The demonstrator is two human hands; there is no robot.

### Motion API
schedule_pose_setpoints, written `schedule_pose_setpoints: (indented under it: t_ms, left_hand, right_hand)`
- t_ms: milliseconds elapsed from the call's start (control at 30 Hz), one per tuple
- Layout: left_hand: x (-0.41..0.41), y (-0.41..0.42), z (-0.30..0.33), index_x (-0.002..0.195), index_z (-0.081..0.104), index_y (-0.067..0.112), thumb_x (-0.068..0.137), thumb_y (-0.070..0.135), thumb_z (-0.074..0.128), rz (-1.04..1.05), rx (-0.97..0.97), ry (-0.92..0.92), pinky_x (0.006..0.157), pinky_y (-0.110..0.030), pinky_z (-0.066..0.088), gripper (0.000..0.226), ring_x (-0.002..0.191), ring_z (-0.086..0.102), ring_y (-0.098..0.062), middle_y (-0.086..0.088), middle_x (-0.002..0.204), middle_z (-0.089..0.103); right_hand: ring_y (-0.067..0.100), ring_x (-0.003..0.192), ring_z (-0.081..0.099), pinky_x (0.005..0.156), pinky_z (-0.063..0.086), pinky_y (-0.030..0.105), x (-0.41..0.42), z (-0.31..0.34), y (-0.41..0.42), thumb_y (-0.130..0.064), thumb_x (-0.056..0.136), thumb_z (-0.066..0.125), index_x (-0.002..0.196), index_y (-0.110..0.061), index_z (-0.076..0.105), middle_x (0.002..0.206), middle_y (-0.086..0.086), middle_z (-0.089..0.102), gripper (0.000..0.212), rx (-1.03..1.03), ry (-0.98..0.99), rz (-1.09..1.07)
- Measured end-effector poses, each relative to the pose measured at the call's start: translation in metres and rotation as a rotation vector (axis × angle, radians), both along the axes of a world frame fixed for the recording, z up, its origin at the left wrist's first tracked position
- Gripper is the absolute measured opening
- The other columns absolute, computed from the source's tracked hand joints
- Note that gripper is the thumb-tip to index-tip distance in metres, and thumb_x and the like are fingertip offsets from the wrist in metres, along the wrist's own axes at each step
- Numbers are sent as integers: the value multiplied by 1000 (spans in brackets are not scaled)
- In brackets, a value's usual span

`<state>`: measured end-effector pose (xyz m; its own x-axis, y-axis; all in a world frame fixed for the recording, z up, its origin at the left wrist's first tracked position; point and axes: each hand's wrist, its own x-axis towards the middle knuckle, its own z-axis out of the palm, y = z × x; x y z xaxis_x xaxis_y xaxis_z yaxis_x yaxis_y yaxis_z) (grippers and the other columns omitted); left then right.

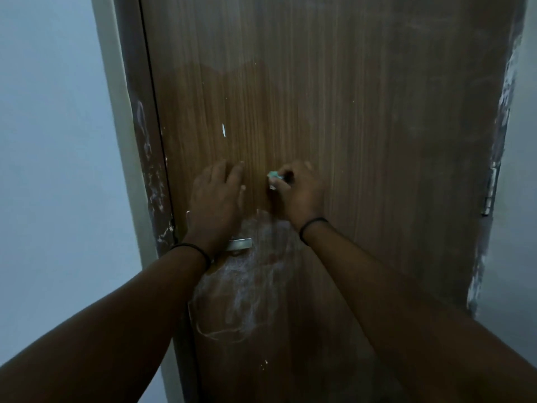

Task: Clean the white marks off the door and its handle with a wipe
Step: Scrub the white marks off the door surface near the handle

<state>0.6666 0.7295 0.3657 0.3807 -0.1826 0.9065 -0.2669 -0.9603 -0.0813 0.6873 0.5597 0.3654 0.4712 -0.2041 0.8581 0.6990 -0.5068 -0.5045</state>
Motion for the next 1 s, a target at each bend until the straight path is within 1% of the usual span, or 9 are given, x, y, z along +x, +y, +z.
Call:
schedule_pose_setpoints:
  t_ms: [100,233,333,400,467,567,633,700,1000]
  left_hand:
    - [-1,-11,4,136,50,19,92,30,61,-106,53,38,76,-30,40,47,97,49,-22,-8,111,55]
    - [7,-15,12,137,52,13,89,29,67,-149,54,90,77,-33,44,53,96,52,-24,-10,110,58]
    - [14,-21,18,118,66,6,89,17,66,-182,40,13,68,-33,45,31,88,57,-26,-12,97,61]
    - [18,-23,20,99,70,3,89,9,64,-196,11,-54,59,-32,41,13,77,56,-27,-12,84,61]
    - [20,-21,18,86,68,2,88,7,64,-198,-9,-121,54,-31,36,6,69,53,-26,-12,77,57]
    - [22,-16,12,80,66,3,91,9,63,-187,-10,-170,52,-35,41,13,67,50,-24,-11,75,55]
    - [24,-13,10,78,66,4,93,9,62,-179,-5,-199,53,-35,41,16,67,48,-21,-9,75,54]
    - [27,-11,9,78,66,4,93,10,63,-185,10,-216,54,-33,40,16,67,48,-19,-8,74,54]
    - [45,-9,-5,83,69,6,95,16,62,-231,-42,-292,58,-33,41,17,69,49,-17,-6,76,55]
  right_hand:
    - [2,72,61,66,48,14,8,17,24,-22,83,75,74,-22,65,74,-11,64,14,69,66,79]
    - [11,72,69,67,57,30,21,17,17,-19,87,72,73,-21,71,74,-3,72,14,175,202,255]
    - [9,68,66,67,55,31,20,21,9,-14,90,68,75,-20,72,72,-1,72,17,110,268,363]
    - [10,75,65,74,52,34,20,27,8,-16,89,67,78,-17,73,78,-2,72,13,-105,48,125]
    - [21,108,63,98,46,41,24,35,10,-21,91,62,98,-12,73,112,7,71,16,-358,-296,-200]
    - [26,150,20,122,15,48,39,50,13,-33,102,44,144,-21,46,160,8,29,44,-621,-363,-431]
    - [23,153,2,123,5,52,55,49,10,-41,104,34,156,-29,22,166,2,10,54,-711,-289,-504]
    - [20,153,-2,122,5,54,70,40,3,-45,103,32,157,-33,13,166,-2,5,58,-711,-312,-538]
    - [21,153,4,119,7,61,84,33,2,-51,100,31,156,-38,14,166,-5,10,59,-537,-354,-607]
